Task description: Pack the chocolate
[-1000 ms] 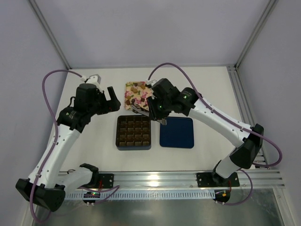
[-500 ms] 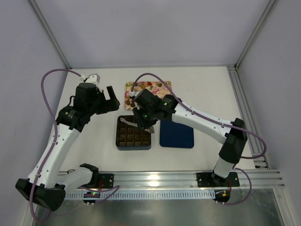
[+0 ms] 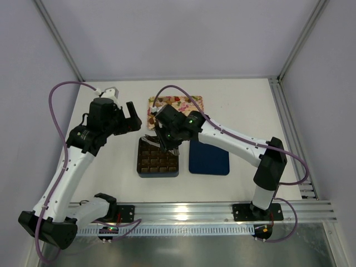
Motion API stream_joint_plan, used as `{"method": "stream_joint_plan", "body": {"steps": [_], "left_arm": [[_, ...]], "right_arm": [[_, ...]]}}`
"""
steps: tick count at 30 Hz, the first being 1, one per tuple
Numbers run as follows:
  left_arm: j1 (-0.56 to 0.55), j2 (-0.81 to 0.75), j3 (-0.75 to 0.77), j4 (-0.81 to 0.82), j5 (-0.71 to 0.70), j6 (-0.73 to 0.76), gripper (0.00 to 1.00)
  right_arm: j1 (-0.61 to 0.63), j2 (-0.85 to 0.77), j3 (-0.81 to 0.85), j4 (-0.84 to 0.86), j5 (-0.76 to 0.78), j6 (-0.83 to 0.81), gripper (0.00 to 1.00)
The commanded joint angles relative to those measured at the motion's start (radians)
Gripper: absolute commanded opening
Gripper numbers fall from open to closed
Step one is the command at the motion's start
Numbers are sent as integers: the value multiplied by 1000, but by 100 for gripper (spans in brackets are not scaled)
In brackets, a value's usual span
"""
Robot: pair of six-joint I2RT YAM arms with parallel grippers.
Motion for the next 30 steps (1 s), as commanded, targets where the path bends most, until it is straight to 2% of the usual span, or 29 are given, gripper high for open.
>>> {"method": "stream_joint_plan", "body": {"steps": [1,19,30], "left_arm": [[-2,-3,13,-5,-15,18,96],[-1,-7,1,1,-10,18,96],[-1,-4,13,-3,-13,24,96]], "right_arm": [[8,0,49,41,26,7,27],[15,11,59,38,19,4,44],[12,-49,89,14,55,0,43]]}}
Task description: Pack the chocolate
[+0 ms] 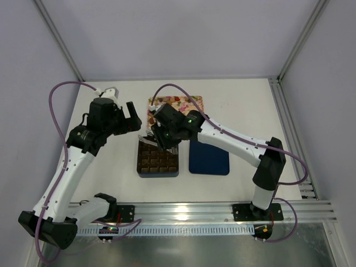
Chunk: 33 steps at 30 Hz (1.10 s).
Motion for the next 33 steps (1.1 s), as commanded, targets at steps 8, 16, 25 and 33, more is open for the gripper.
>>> {"method": "stream_joint_plan", "body": {"steps": [8,16,25,33], "left_arm": [[-1,-12,33,-14,-12,22,96],[-1,-9,35,-11,-4,19,96],[-1,2,30,-6,5,29,96],[-1,-1,20,3,8,28,96]], "right_arm": [[-67,-154,25,-16,71,-8,43],[-230,-212,-96,-11,144,-26,43],[-317,-150,-156,35,149,-20,43],[-323,-61,-135,42,140,-23,43]]}}
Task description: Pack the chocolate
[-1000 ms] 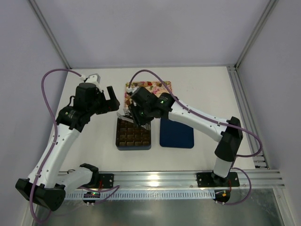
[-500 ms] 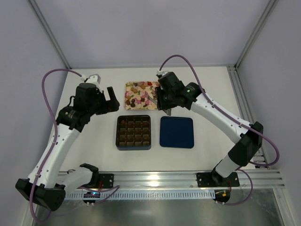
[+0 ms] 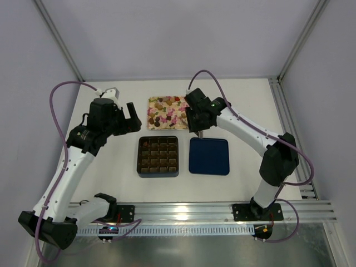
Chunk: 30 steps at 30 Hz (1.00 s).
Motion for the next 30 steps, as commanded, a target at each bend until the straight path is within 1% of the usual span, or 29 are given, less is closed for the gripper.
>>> {"method": "stream_joint_plan", "body": {"steps": [1,9,27,30], "left_arm": [[-1,-3,18,14,5,12,96],[-1,-3,13,11,7,17,96],[-1,-1,7,19,8,15,96],[1,-1,4,20,13,14,96]], "right_arm": [[-4,27,25,44,2,-9,43],[-5,65,39,68,-23,5,43],[-5,78,36,67,-26,5,43],[-5,81,34,67,-29,5,39]]}}
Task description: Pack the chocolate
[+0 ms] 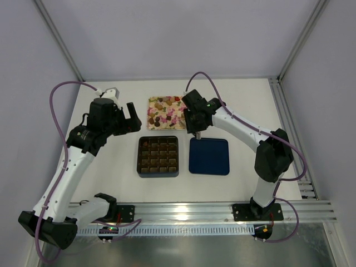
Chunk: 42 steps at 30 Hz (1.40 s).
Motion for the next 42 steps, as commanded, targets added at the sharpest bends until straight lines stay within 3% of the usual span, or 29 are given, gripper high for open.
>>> {"method": "stream_joint_plan", "body": {"steps": [1,9,30,42], "left_arm": [[-1,-3,2,18,13,12,96],[-1,-4,4,21,14,8,96],[-1,-3,10,23,6,-4,96],[-1,10,42,8,-7,-8,96]], "right_arm": [[-3,-4,32,27,-2,1,38],[-3,-32,29,19,1,-5,31],[-21,-128,113,-38,-31,-22,26],[143,-216,90,-58,-26,15,26]]}}
